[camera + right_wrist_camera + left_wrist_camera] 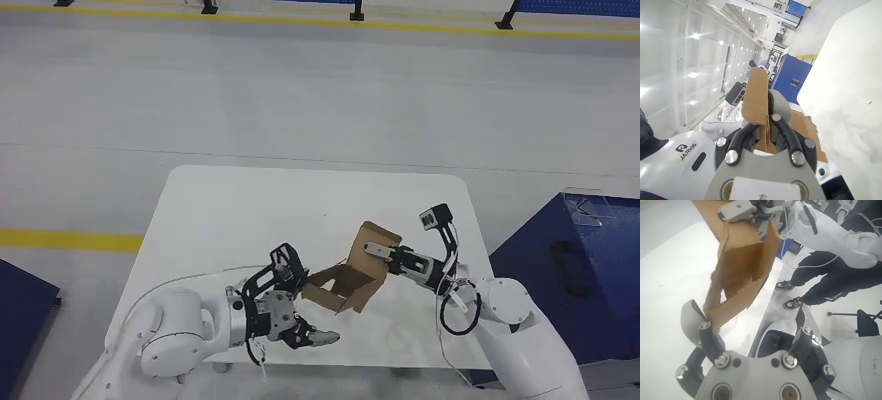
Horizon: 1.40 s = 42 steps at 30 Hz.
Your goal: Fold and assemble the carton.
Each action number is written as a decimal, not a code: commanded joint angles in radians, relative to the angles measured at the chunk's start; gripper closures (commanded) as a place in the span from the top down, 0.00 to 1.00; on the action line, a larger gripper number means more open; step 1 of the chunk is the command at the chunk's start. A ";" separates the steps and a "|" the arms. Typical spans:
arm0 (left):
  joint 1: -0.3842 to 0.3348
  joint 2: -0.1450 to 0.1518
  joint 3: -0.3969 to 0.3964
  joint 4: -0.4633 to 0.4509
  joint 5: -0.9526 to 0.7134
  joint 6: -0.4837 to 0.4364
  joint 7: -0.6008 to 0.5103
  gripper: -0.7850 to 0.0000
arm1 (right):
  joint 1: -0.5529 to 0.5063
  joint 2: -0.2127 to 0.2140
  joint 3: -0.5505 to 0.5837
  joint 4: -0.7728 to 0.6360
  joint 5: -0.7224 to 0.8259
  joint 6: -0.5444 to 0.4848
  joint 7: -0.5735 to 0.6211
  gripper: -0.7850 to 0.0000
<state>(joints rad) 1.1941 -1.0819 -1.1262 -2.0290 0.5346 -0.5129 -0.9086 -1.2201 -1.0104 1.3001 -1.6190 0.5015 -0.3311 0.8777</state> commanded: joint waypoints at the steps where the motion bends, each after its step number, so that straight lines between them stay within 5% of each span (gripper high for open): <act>1: 0.002 0.003 0.005 -0.015 -0.022 -0.010 -0.020 1.00 | 0.003 -0.002 -0.002 0.002 0.011 0.008 -0.003 0.00; 10: -0.021 0.009 0.063 -0.052 -0.129 -0.049 -0.108 1.00 | 0.013 -0.015 -0.054 -0.001 0.052 0.067 -0.008 0.00; 21: -0.098 -0.005 0.153 0.019 -0.149 0.004 -0.085 1.00 | 0.002 -0.028 -0.099 -0.008 0.098 0.113 0.011 0.00; 34: -0.092 0.004 0.149 0.022 -0.156 0.026 -0.080 1.00 | 0.007 -0.032 -0.081 -0.002 0.145 0.173 -0.044 0.00; 42: -0.052 0.021 0.081 0.019 -0.182 0.014 -0.061 1.00 | 0.044 -0.037 -0.044 0.051 0.248 0.249 -0.052 0.00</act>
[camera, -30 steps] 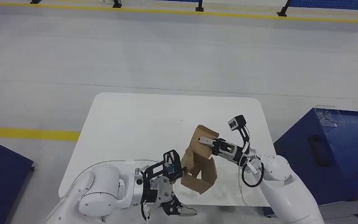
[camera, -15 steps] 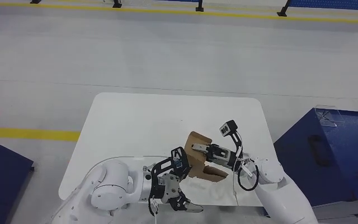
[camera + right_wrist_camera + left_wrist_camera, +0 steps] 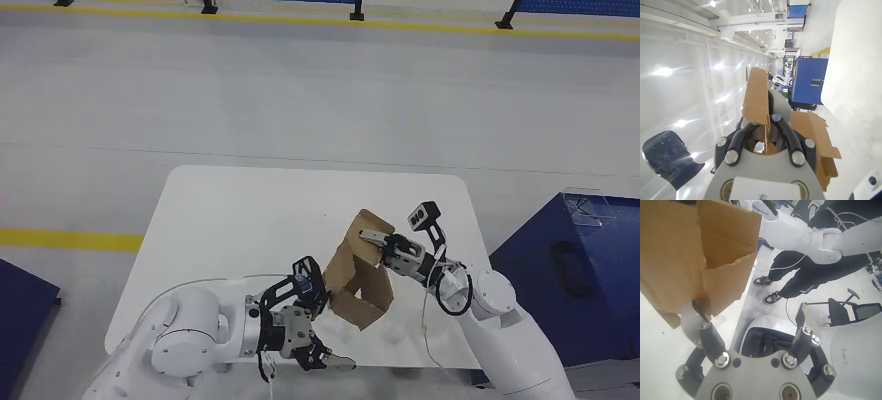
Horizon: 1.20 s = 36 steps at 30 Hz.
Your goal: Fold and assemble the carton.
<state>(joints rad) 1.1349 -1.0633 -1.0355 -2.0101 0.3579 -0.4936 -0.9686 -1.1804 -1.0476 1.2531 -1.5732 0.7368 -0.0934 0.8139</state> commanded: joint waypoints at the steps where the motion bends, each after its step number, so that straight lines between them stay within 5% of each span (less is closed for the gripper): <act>1: 0.012 0.005 -0.017 0.000 -0.009 -0.008 -0.003 1.00 | 0.007 0.000 0.006 0.008 0.020 0.016 0.018 0.00; 12: 0.022 0.010 -0.038 -0.007 -0.012 -0.002 -0.006 1.00 | 0.002 -0.001 0.006 0.007 0.031 0.023 0.005 0.00; 17: 0.069 0.017 -0.091 -0.036 0.041 0.000 0.107 1.00 | 0.021 -0.013 0.015 0.034 0.216 0.164 -0.058 0.00; 24: 0.188 0.023 -0.171 -0.101 0.294 -0.046 0.390 1.00 | 0.086 -0.031 0.003 0.154 0.457 0.397 -0.081 0.00; 27: 0.205 0.026 -0.166 -0.133 0.565 -0.033 0.426 1.00 | 0.115 -0.041 -0.014 0.210 0.579 0.523 -0.093 0.00; 34: 0.208 0.025 -0.162 -0.133 0.586 -0.030 0.433 1.00 | 0.120 -0.042 -0.015 0.213 0.580 0.526 -0.095 0.00; 36: 0.207 0.026 -0.191 -0.101 0.680 0.082 0.411 1.00 | 0.120 -0.042 -0.015 0.213 0.580 0.526 -0.095 0.00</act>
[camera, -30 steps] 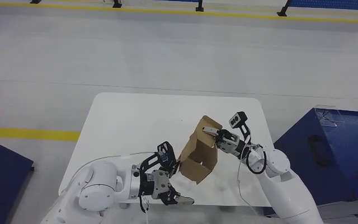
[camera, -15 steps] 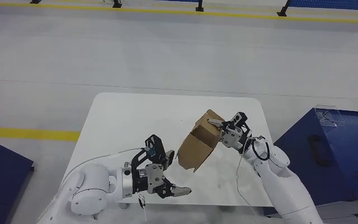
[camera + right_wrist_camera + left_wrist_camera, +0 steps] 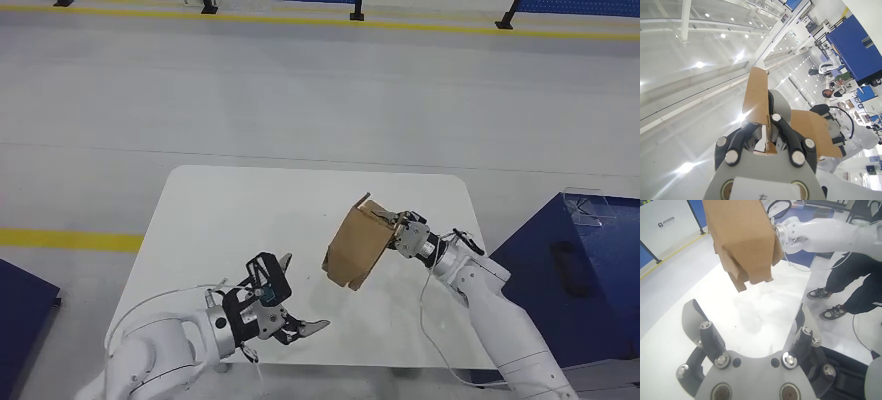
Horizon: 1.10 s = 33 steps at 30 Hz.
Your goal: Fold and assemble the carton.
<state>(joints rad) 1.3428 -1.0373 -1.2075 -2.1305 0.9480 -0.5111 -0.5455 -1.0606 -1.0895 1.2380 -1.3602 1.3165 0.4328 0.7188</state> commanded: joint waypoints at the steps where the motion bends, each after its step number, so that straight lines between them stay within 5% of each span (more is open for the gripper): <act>1: 0.006 -0.001 -0.010 0.006 0.163 0.148 -0.021 1.00 | -0.008 -0.002 0.000 0.001 0.020 0.008 -0.016 0.00; 11: 0.096 -0.022 0.106 -0.071 0.573 0.466 0.204 1.00 | -0.001 -0.020 -0.010 0.026 0.298 0.269 -0.150 0.00; 16: 0.105 -0.037 0.172 -0.093 0.668 0.555 0.278 1.00 | -0.011 -0.027 -0.032 0.004 0.312 0.289 -0.177 0.00; 33: 0.059 -0.074 0.246 -0.089 0.733 0.561 0.292 1.00 | -0.037 -0.029 -0.010 -0.019 0.278 0.285 -0.129 0.00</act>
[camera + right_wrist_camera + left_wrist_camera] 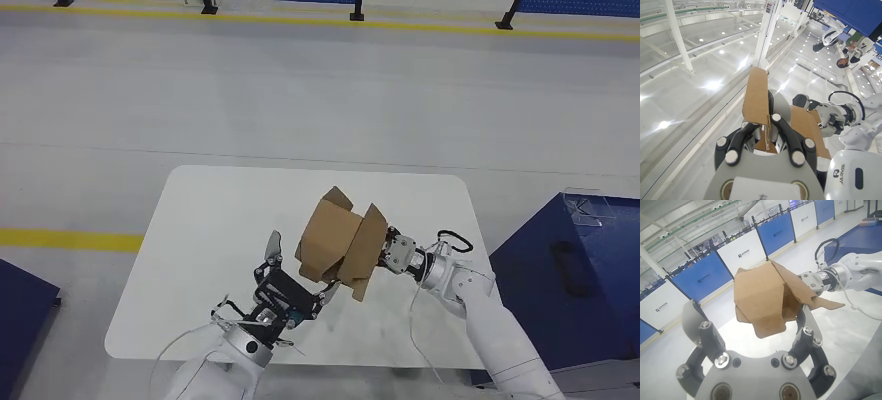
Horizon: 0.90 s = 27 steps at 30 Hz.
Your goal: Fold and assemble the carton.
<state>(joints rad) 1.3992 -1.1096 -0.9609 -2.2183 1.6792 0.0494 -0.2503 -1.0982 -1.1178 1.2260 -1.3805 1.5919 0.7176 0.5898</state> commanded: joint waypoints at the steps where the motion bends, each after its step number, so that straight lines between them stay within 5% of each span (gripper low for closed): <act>1: 0.005 -0.003 -0.003 -0.003 0.000 0.003 -0.003 1.00 | 0.001 -0.001 0.005 0.001 0.003 -0.006 0.003 0.00; 15: 0.099 -0.003 -0.070 -0.072 -0.024 -0.031 0.099 1.00 | -0.020 -0.003 0.018 -0.031 -0.091 -0.100 0.159 0.00; 21: 0.127 -0.001 -0.090 -0.095 -0.031 -0.088 0.131 1.00 | -0.024 0.005 0.096 -0.048 -0.275 -0.417 0.338 0.00; 27: 0.098 0.006 -0.124 -0.072 -0.197 -0.331 0.086 1.00 | -0.018 0.010 0.162 -0.043 -0.438 -0.685 0.365 0.00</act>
<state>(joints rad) 1.5094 -1.1034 -1.0698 -2.3016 1.5224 -0.2543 -0.1539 -1.1165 -1.1077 1.3832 -1.4235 1.1785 0.0680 0.9542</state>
